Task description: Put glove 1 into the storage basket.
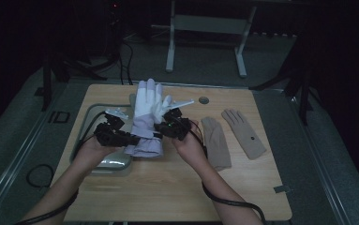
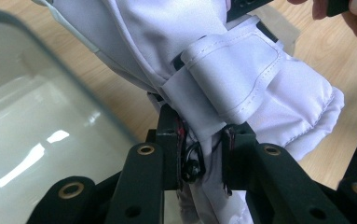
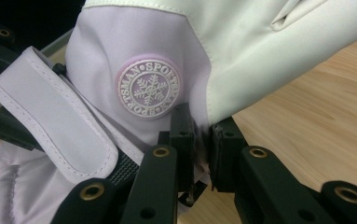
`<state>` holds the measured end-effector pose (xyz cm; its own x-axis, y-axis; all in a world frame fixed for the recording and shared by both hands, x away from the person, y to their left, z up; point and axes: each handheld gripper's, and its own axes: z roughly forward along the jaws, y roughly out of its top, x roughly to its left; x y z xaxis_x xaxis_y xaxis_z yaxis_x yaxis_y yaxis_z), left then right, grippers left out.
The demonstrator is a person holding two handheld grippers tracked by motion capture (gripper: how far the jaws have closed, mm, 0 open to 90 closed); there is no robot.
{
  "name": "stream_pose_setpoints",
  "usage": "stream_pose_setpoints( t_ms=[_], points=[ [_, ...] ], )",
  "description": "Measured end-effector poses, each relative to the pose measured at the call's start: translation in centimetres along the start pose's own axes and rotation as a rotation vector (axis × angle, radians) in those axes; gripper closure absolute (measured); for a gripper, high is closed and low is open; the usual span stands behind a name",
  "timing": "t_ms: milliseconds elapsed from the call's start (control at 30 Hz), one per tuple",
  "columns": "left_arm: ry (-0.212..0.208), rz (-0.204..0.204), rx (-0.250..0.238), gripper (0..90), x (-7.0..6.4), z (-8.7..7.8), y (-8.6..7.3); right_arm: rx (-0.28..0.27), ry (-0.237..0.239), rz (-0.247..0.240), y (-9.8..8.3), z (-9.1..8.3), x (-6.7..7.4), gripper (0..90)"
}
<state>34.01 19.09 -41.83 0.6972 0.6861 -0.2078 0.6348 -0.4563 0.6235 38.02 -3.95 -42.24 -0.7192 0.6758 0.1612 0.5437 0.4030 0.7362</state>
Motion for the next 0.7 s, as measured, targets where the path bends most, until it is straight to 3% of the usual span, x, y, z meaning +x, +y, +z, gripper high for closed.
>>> stream_pose_setpoints(
  t_ms=[467,700],
  points=[
    [0.056,-0.035,0.016,73.6,3.3,-4.6,-3.5,0.013,0.068,-0.041,3.0,4.2,4.6,81.8],
    [0.069,-0.061,0.035,73.6,5.3,-5.7,-5.3,0.043,0.086,-0.050,4.3,6.5,6.6,81.9]
  ],
)
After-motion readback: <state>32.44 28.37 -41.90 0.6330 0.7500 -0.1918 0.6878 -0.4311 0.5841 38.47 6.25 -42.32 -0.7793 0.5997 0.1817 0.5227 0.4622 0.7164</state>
